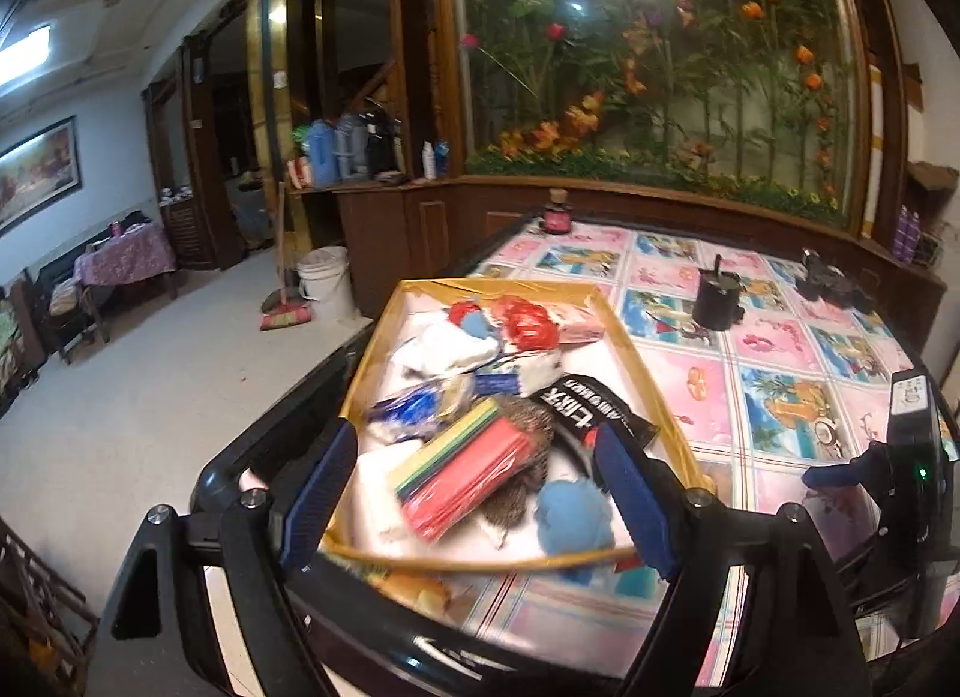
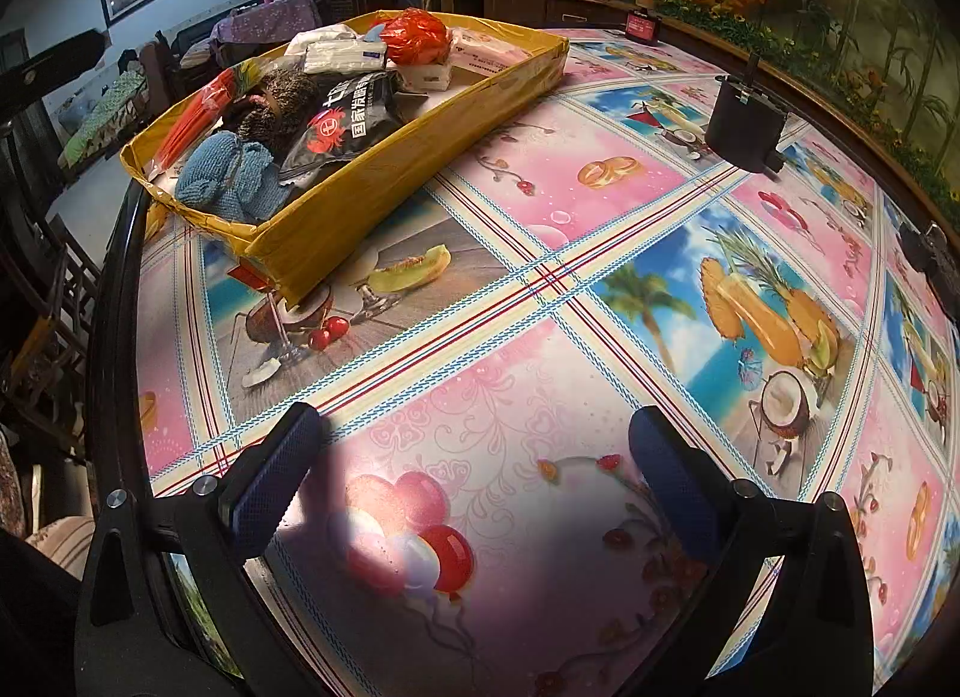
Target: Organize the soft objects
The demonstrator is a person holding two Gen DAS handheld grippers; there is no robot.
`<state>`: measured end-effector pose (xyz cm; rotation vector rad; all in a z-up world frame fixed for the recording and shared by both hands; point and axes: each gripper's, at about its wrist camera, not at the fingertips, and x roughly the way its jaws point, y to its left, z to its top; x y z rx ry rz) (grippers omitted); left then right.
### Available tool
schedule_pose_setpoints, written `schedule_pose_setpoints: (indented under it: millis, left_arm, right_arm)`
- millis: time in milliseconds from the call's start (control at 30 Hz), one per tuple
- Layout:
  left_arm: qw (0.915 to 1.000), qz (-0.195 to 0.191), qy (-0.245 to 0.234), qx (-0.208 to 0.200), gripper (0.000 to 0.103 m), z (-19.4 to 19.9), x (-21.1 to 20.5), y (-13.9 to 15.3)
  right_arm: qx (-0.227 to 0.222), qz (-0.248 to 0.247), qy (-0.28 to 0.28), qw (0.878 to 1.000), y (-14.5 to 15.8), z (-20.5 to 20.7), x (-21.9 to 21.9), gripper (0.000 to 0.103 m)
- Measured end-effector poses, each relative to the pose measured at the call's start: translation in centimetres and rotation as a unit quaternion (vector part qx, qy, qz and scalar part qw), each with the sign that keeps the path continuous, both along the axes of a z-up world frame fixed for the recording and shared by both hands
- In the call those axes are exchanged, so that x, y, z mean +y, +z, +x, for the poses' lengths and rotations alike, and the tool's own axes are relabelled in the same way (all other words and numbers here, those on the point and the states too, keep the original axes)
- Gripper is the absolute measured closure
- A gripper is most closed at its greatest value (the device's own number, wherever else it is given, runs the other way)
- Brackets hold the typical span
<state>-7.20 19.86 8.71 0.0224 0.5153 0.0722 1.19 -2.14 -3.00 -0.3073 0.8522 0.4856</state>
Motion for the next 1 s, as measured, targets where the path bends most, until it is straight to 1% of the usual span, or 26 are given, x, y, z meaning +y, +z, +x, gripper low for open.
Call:
schedule_pose_setpoints:
  millis: [133,233,300,367,500,567,633,733,800,1000]
  left_arm:
    - [0.9980,-0.002,-0.054,0.031,0.021,3.6,-1.4,0.5]
    - [0.9943,0.015,-0.093,0.049,0.021,5.9,-3.6,0.5]
    - [0.9912,0.025,-0.111,0.068,0.021,7.4,-4.9,0.3]
    - [0.9882,0.023,-0.120,0.093,0.021,8.8,-5.8,0.0]
    - [0.9844,0.022,-0.109,0.136,0.021,10.5,-6.5,-0.3]
    - [0.9817,0.034,-0.098,0.159,0.021,11.1,-6.7,-0.9]
    - [0.9781,0.037,-0.092,0.183,0.021,11.5,-6.7,-1.5]
    - [0.9762,0.044,-0.081,0.197,0.021,11.6,-6.7,-2.3]
    - [0.9769,0.035,-0.079,0.196,0.021,11.5,-6.4,-2.4]
    - [0.9824,0.030,-0.073,0.169,0.021,9.9,-5.4,-2.7]
  right_arm:
    - [0.000,0.000,0.000,1.000,0.0,0.0,0.0,0.000]
    - [0.000,0.000,0.000,1.000,0.0,0.0,0.0,0.000]
    - [0.000,0.000,0.000,1.000,0.0,0.0,0.0,0.000]
    - [0.000,0.001,0.000,1.000,0.0,0.0,0.0,0.000]
    - [0.000,0.001,0.000,1.000,0.0,-0.1,0.1,0.000]
    - [0.000,0.001,0.000,1.000,0.0,-0.1,0.0,0.000]
    - [0.000,0.001,0.000,1.000,0.0,-0.1,0.0,0.000]
    - [0.000,0.001,0.000,1.000,0.0,-0.1,0.1,0.000]
    - [0.000,0.001,0.000,1.000,0.0,-0.1,0.0,0.000]
    - [0.000,0.000,-0.001,1.000,0.0,-0.2,0.1,0.000]
